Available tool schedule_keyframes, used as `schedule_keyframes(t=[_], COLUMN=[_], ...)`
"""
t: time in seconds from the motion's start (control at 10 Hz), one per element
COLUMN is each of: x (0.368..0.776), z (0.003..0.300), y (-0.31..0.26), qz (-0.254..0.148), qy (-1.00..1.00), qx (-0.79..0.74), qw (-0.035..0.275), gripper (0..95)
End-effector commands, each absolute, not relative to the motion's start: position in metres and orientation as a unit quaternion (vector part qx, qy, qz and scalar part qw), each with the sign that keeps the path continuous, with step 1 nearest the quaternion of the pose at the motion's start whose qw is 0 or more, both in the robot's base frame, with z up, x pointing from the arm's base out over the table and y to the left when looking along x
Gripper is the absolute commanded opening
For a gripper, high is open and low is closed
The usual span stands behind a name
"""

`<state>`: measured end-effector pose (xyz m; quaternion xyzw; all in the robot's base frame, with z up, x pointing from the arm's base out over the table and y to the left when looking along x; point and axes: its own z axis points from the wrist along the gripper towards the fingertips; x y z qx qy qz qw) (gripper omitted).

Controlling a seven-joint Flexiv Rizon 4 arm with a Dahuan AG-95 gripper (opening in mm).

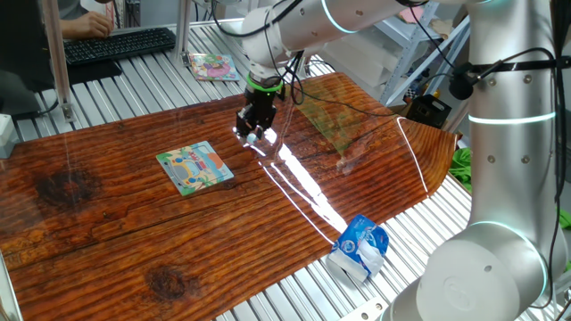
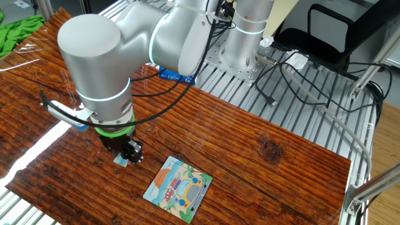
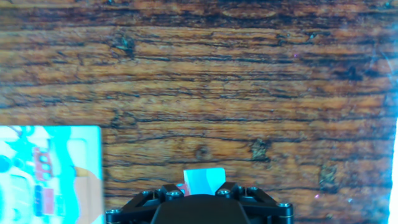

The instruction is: Assemble one piece of a puzzle

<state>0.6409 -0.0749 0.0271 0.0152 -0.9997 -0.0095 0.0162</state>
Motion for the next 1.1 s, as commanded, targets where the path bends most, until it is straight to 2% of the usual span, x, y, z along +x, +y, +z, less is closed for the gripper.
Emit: schedule_keyframes(t=[0.1,1.1], x=[0.636,0.623], z=[0.038,0.056], y=[-0.059,-0.019], qz=[-0.012,-0.018], qy=[-1.000,-0.996], qx=[-0.011,-0.075], qw=[0.023,0.041], gripper=[0.0,0.0])
